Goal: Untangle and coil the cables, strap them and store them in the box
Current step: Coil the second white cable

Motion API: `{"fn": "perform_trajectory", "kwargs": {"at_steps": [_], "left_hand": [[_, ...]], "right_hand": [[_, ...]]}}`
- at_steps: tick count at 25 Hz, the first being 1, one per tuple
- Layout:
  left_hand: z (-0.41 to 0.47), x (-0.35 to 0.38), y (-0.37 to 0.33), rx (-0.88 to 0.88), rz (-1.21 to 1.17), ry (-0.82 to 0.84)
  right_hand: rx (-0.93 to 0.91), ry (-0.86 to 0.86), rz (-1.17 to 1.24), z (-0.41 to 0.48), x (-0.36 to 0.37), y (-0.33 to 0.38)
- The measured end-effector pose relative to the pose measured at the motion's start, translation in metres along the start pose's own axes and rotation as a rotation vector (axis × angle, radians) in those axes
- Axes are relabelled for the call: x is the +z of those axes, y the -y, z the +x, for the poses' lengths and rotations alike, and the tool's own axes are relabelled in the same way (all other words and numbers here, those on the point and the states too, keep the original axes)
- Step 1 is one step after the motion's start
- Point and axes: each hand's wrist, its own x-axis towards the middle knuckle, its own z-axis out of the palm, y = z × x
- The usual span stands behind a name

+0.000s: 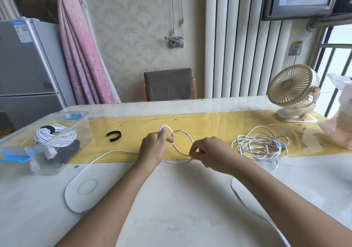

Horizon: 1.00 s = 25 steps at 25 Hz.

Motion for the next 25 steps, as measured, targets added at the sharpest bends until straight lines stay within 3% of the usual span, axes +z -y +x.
{"fn": "perform_trajectory", "kwargs": {"at_steps": [3,5,9,11,13,15,17,19,22,25], "left_hand": [[0.012,-0.029,0.006,-0.059,0.028,-0.105],[0.017,-0.047,0.007,-0.054,-0.039,-0.199],[0.025,-0.063,0.006,0.003,-0.076,-0.329],[0.029,-0.068,0.006,-0.015,-0.141,-0.275],[0.030,-0.070,0.005,-0.121,-0.362,-0.077],[0.025,-0.066,0.000,-0.211,-0.462,0.148],[0.017,-0.058,-0.006,-0.274,-0.344,0.306],[0.012,-0.047,-0.008,-0.307,-0.207,0.386],[0.007,-0.039,-0.010,-0.356,-0.176,0.429],[0.005,-0.035,-0.012,-0.352,-0.254,0.419]], "right_hand": [[0.047,-0.138,0.203,0.000,-0.020,-0.012],[0.085,-0.328,0.275,0.001,-0.032,-0.025],[0.191,-0.665,0.186,0.001,-0.052,-0.047],[0.338,-0.760,0.101,0.000,-0.058,-0.061],[0.519,-0.693,-0.055,-0.006,-0.061,-0.078],[0.635,-0.374,-0.232,-0.014,-0.058,-0.087],[0.683,-0.091,-0.370,-0.017,-0.048,-0.082],[0.595,-0.098,-0.448,-0.011,-0.033,-0.068],[0.196,-0.409,-0.154,0.002,-0.017,-0.031],[-0.018,-0.279,0.009,0.003,0.001,0.002]]}}
